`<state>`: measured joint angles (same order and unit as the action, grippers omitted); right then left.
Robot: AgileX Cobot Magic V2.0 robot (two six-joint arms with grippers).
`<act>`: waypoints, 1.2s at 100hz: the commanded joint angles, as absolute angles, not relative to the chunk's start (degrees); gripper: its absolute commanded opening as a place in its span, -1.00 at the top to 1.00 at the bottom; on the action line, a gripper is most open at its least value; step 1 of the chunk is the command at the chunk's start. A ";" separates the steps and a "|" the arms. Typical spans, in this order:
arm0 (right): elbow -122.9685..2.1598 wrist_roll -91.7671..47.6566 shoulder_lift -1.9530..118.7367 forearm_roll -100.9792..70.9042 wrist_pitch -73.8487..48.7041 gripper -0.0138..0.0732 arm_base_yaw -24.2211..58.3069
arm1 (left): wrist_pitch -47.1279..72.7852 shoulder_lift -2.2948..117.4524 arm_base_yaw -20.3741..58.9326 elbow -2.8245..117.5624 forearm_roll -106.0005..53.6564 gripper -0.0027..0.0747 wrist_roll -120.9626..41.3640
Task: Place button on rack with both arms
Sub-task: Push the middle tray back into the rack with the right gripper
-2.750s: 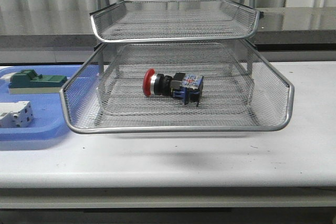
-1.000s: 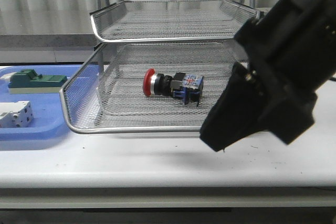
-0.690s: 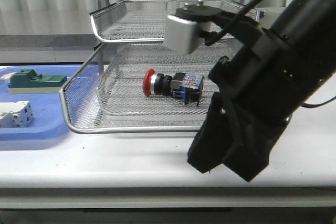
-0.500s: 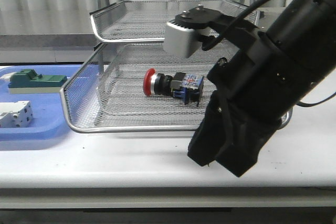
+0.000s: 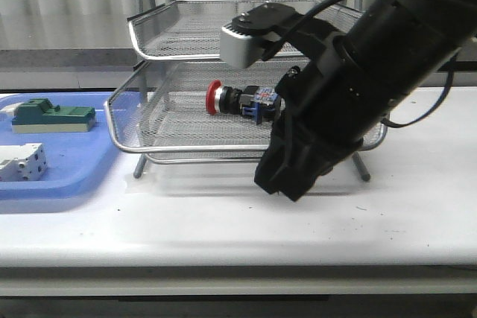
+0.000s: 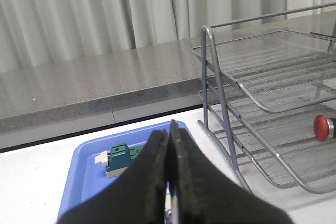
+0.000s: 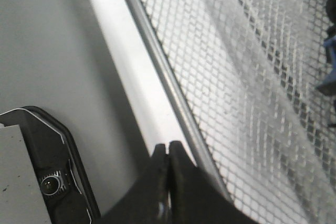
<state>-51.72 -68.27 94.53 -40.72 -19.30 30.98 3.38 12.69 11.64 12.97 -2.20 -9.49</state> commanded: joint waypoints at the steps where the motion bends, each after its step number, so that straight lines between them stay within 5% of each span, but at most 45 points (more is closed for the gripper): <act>1: -56.07 -68.80 94.19 -40.77 -16.23 0.84 28.83 | -1.38 13.52 11.49 14.40 -2.84 0.98 -9.11; 77: -61.07 -62.77 93.91 -40.92 -27.55 0.82 25.02 | -1.38 13.52 11.49 14.40 -2.84 0.98 -9.11; 120: -60.89 -41.15 81.24 -29.12 -28.77 0.82 24.90 | -1.38 13.52 11.49 14.40 -2.84 0.98 -9.11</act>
<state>-59.33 -47.39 86.26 -33.22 -29.66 25.25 3.38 12.69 11.64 12.97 -2.20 -9.49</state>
